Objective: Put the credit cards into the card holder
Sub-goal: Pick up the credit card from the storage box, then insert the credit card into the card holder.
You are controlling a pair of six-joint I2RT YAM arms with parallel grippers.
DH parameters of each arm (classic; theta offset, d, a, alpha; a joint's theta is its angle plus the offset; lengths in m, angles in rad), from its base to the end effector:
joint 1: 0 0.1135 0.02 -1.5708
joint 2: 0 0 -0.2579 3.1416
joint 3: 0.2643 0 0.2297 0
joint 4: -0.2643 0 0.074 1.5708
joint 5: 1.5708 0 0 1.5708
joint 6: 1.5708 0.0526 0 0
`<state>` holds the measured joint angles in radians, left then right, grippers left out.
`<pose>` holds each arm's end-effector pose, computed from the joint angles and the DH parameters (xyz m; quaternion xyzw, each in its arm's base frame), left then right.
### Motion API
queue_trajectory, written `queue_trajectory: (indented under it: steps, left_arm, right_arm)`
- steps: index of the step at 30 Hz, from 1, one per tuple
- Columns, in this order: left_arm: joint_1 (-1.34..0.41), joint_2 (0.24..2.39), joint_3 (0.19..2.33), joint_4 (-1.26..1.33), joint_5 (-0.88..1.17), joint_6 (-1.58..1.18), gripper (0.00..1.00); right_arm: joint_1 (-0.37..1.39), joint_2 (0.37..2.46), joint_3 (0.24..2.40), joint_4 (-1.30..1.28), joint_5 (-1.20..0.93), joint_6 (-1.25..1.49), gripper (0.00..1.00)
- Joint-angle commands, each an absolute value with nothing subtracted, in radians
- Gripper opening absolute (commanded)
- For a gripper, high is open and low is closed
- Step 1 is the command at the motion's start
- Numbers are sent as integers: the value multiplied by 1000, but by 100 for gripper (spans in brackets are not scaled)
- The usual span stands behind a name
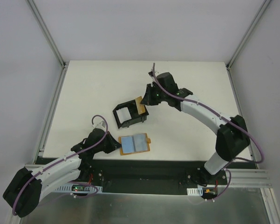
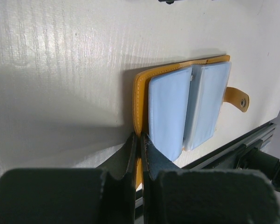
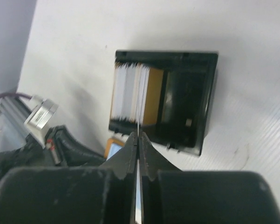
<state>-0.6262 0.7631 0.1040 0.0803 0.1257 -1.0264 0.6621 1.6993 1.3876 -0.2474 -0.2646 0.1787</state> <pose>0.1187 -0.0940 0.1344 -0.1452 0.8662 -0.3867 0.2812 0.2978 0.2495 0.2922 -0.2696 0.8266 0.3014 0.3914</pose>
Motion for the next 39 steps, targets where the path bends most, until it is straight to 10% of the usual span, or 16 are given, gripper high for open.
queue_trajectory:
  steps: [1,14,39]
  left_arm:
    - [-611,772,86,71,115,-1009,0]
    - [-611,788,86,72,103,-1037,0]
    - [-609,796,75,72,95,-1052,0]
  right_arm:
    - [678,1510,1165,-86,-368,316,0]
    - [882,1474,723,334,-310,600,0]
    - [925,1669,578,546,-285,693,0]
